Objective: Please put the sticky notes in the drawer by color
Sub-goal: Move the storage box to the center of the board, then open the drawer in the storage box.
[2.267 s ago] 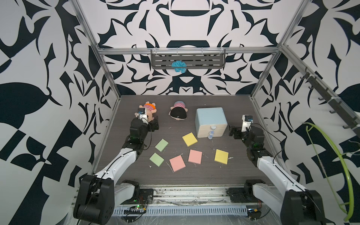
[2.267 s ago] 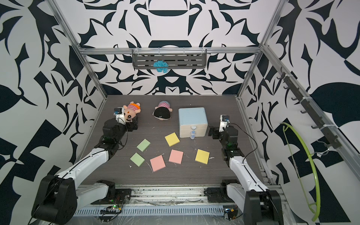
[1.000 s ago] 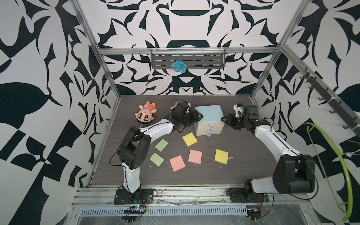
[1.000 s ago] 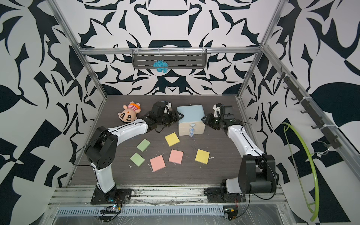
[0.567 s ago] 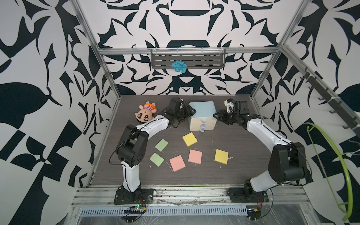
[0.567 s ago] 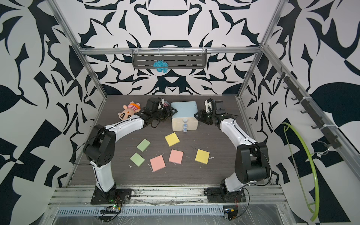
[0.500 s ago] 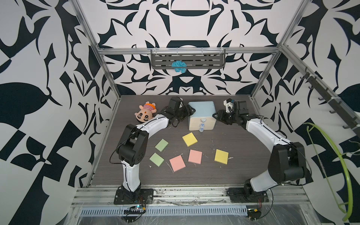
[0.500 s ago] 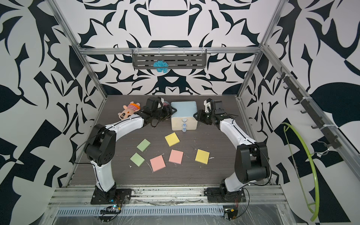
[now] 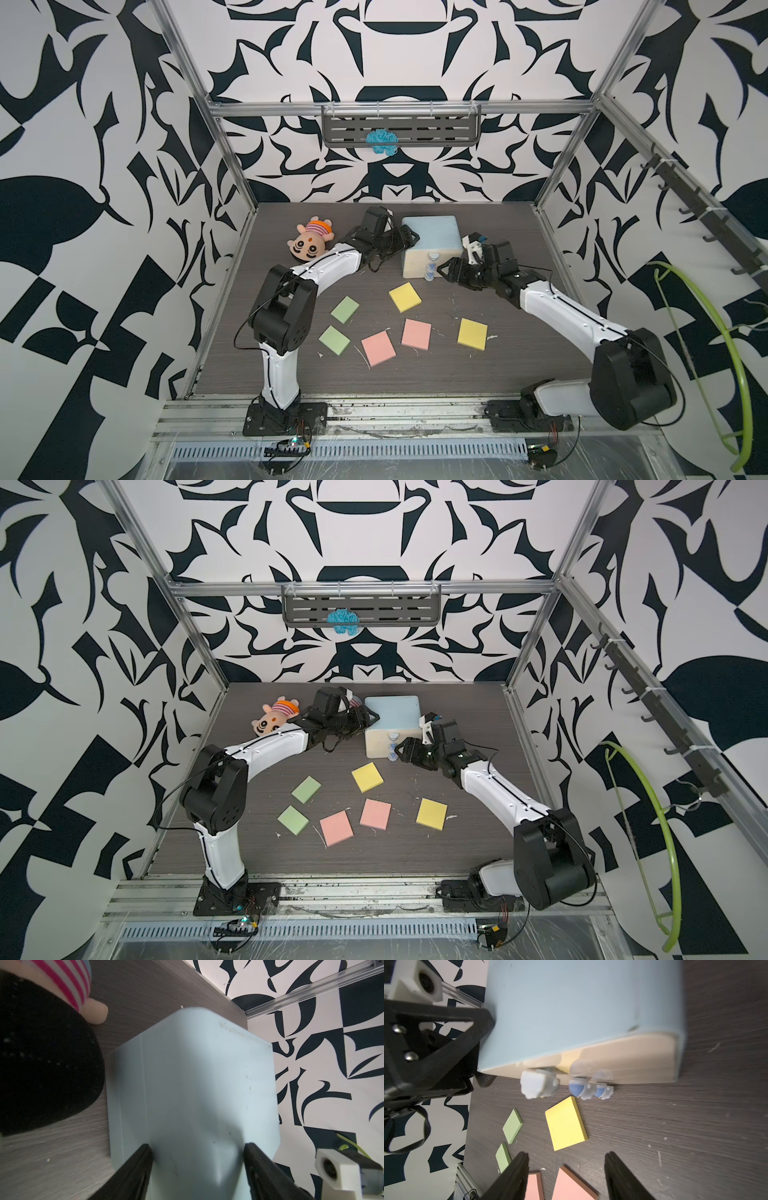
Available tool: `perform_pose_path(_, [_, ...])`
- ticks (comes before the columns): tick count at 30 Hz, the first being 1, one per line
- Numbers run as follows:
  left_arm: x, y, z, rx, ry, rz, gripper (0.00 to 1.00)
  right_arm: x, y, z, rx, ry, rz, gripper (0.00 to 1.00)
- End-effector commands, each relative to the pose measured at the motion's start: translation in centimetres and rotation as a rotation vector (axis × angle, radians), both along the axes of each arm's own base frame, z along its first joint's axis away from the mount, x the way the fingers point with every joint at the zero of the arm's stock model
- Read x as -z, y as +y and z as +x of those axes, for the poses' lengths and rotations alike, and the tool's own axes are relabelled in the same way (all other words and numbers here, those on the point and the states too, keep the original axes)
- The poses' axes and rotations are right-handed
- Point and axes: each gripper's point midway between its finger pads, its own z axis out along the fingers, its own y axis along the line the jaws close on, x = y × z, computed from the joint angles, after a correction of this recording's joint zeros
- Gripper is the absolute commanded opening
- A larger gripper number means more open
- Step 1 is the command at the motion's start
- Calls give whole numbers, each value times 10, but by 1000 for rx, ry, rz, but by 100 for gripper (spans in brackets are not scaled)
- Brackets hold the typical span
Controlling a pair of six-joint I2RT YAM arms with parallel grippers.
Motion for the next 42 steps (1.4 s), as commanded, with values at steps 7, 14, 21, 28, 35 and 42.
perform_pose_path(7, [-5, 1, -10, 33, 10, 20, 68, -24, 21, 44, 111, -154, 88, 52])
perform_pose_path(14, [-3, 3, -11, 30, 16, 26, 67, -23, 20, 58, 126, -176, 55, 48])
perform_pose_path(21, [2, 3, -9, 24, 25, 25, 65, -33, 28, 64, 100, -208, 78, 48])
perform_pose_path(28, [6, 2, -10, 26, 33, 27, 64, -45, 30, 65, 87, -252, 98, 48])
perform_pose_path(35, [7, 2, -10, 25, 37, 22, 64, -56, 31, 60, 75, -290, 129, 50])
perform_pose_path(42, [7, 0, -10, 27, 41, 15, 67, -52, 30, 58, 71, -281, 118, 55])
